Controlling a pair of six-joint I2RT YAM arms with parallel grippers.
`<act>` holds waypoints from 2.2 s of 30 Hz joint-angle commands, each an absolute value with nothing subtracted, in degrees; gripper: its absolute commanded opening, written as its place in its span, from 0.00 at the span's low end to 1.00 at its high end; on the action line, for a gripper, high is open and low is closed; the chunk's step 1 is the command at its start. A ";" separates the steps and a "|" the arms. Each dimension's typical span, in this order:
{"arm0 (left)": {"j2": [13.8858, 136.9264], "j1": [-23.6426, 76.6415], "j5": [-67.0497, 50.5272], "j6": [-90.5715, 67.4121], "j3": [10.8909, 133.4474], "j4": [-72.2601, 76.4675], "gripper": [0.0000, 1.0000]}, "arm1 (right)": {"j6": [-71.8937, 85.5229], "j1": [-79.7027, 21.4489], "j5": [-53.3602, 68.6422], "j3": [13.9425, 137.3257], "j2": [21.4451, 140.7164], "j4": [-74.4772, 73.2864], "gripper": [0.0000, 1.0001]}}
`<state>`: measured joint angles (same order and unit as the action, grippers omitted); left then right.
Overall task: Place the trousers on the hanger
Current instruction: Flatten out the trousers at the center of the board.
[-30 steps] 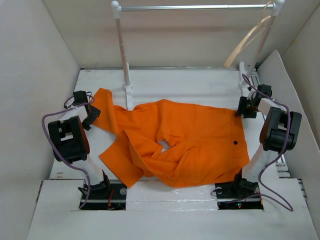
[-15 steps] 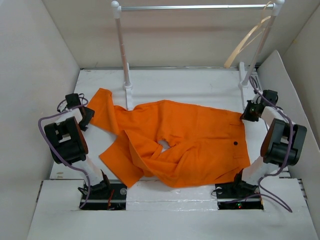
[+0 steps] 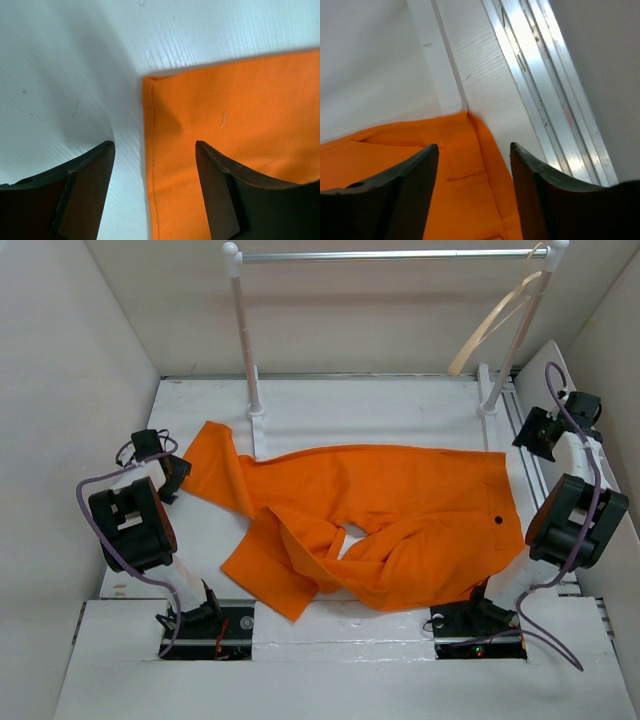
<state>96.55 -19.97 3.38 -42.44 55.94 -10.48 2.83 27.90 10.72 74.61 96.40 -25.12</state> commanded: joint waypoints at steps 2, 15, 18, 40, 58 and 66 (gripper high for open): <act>93.69 -19.78 2.20 -40.61 52.30 -11.70 0.64 | -0.69 22.80 11.33 73.19 91.27 -25.09 0.67; 106.43 -18.54 5.89 -39.37 63.35 -15.64 0.25 | 4.12 -8.57 17.24 44.83 62.15 -14.51 0.60; 107.14 -17.93 5.45 -38.76 64.16 -16.43 0.00 | 6.32 -14.75 13.29 42.10 61.43 -11.78 0.60; 65.78 -30.34 5.46 -36.14 50.54 -23.67 0.53 | -6.33 -41.13 12.83 61.60 85.42 -18.64 0.26; 100.08 -7.21 7.47 -33.32 77.07 -24.08 0.73 | -19.06 -24.35 9.32 97.51 114.59 -29.58 0.64; 116.01 -7.21 7.29 -30.50 87.28 -31.12 0.69 | -27.50 -23.64 16.69 111.80 128.58 -41.93 0.68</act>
